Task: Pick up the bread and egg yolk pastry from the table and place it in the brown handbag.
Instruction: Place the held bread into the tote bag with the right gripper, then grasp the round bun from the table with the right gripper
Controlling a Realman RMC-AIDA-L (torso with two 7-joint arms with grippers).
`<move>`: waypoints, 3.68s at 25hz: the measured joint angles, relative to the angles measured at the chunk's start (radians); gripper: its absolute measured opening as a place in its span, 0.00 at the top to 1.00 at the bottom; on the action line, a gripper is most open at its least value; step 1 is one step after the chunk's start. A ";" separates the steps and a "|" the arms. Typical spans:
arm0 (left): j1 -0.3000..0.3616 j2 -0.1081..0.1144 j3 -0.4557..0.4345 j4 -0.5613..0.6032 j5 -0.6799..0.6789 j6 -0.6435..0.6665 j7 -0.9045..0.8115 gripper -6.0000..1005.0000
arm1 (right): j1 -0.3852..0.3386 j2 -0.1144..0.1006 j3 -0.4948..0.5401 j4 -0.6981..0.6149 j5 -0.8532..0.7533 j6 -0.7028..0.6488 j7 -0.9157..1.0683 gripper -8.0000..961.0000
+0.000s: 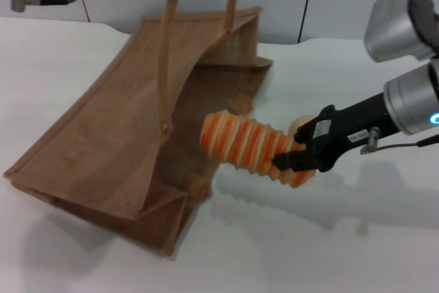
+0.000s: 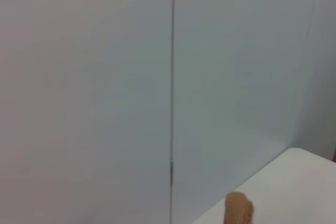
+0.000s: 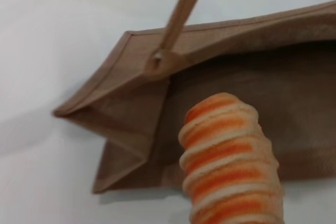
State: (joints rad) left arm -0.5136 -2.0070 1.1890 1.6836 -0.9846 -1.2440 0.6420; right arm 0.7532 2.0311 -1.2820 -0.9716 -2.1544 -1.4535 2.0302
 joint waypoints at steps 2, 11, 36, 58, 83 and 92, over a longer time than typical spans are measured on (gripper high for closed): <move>-0.004 -0.003 0.009 0.005 0.000 0.000 -0.002 0.88 | 0.021 0.000 -0.001 0.054 0.000 0.031 -0.018 0.69; -0.016 -0.013 0.031 0.008 -0.036 -0.002 -0.001 0.88 | 0.105 0.000 -0.010 0.226 0.044 0.147 -0.088 0.69; -0.061 -0.021 0.102 0.079 -0.100 0.011 -0.005 0.88 | 0.221 0.003 -0.240 0.383 0.255 0.418 -0.135 0.72; -0.015 -0.015 0.099 0.077 -0.087 0.061 -0.001 0.88 | 0.227 -0.001 -0.351 0.356 0.378 0.330 -0.178 0.43; 0.138 -0.020 -0.064 0.140 -0.012 0.064 -0.004 0.88 | -0.022 -0.010 0.261 0.054 -0.161 0.034 -0.087 0.15; 0.143 -0.021 -0.078 0.154 -0.012 0.056 -0.005 0.88 | 0.011 -0.006 0.247 0.131 -0.180 0.153 -0.093 0.16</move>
State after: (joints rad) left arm -0.3707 -2.0282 1.1111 1.8377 -0.9968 -1.1882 0.6366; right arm 0.7642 2.0249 -1.0347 -0.8411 -2.3349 -1.3001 1.9369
